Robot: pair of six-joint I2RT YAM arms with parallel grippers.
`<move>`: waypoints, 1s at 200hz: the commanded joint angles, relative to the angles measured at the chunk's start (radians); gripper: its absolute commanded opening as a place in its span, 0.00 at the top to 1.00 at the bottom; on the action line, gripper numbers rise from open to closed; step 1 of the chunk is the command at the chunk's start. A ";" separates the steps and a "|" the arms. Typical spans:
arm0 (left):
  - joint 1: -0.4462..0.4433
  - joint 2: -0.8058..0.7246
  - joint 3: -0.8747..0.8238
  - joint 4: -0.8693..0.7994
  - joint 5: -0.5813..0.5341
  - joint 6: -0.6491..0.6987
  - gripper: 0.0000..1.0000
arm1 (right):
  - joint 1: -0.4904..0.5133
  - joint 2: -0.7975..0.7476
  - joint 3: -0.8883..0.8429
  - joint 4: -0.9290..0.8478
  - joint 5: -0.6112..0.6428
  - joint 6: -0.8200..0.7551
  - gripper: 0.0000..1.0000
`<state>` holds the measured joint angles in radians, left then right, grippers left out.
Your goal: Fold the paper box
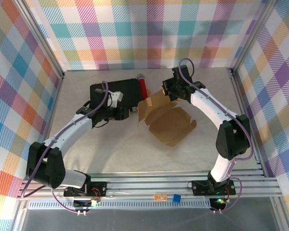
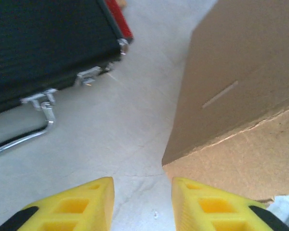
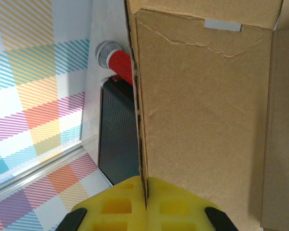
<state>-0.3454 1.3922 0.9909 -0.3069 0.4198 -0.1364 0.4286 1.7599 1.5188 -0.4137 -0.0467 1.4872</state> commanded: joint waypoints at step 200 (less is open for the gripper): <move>-0.351 -0.055 0.018 0.060 -0.416 0.019 0.36 | -0.014 0.067 0.028 -0.041 -0.022 0.060 1.00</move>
<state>-0.6563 1.3056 0.9661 -0.2867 0.1085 -0.0933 0.4187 1.8118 1.5204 -0.4343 -0.0757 1.5124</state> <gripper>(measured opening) 0.637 0.042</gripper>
